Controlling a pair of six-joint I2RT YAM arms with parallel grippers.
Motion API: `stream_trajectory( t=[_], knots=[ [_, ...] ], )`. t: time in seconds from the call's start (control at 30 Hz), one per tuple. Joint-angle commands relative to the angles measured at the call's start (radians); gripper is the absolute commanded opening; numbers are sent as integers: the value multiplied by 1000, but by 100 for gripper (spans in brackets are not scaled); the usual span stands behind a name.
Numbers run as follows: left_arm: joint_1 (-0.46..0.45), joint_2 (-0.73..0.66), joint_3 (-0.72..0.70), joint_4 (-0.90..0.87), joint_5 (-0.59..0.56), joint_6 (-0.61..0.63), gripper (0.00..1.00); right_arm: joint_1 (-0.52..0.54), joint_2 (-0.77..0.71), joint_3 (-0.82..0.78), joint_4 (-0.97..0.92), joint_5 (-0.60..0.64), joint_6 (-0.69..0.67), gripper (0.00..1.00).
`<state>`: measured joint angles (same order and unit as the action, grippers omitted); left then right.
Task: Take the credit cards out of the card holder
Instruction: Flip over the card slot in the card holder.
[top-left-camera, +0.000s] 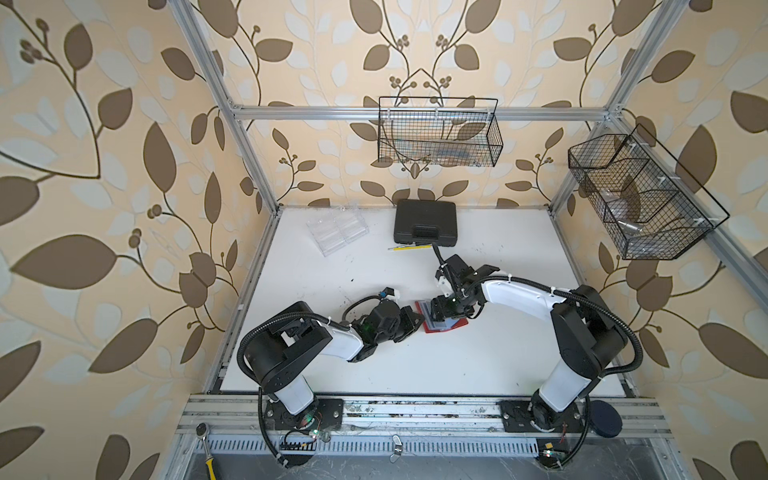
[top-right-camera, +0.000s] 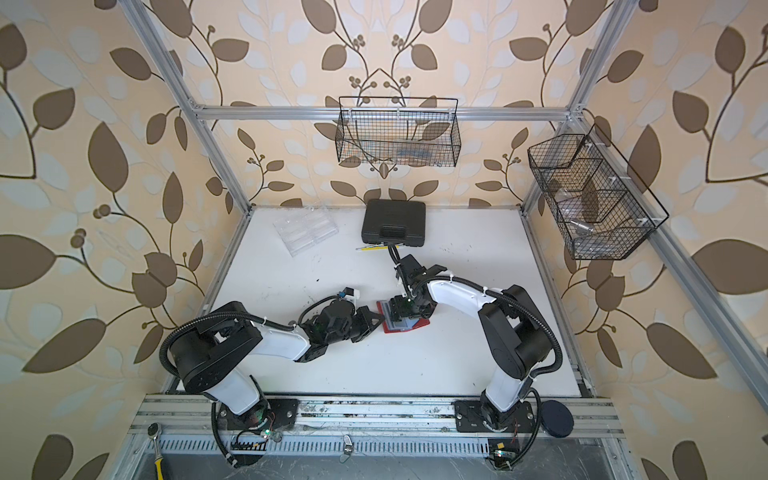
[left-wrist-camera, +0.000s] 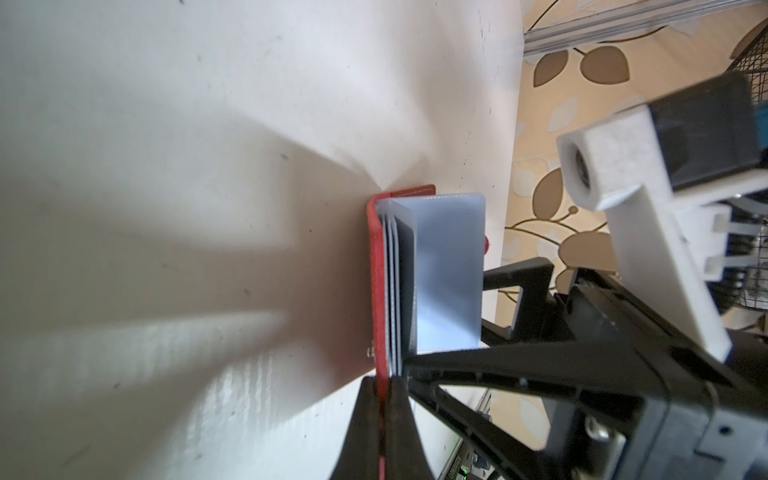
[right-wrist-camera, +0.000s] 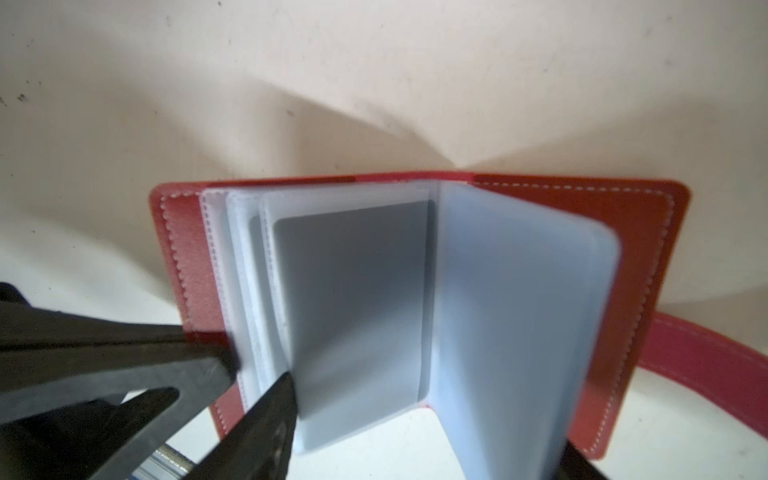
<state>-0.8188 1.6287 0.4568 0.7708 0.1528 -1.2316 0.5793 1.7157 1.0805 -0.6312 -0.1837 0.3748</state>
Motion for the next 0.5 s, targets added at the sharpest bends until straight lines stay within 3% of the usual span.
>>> stream_trajectory(
  t=[0.0, 0.17, 0.47],
  knots=[
    [-6, -16, 14, 21, 11, 19, 0, -20, -12, -22, -18, 61, -1, 69],
    [-6, -9, 14, 24, 15, 18, 0, -17, -11, -23, -18, 56, -2, 70],
    [-6, 17, 3, 48, 13, 8, 0, -39, -24, -22, -25, 41, -5, 84]
  ],
)
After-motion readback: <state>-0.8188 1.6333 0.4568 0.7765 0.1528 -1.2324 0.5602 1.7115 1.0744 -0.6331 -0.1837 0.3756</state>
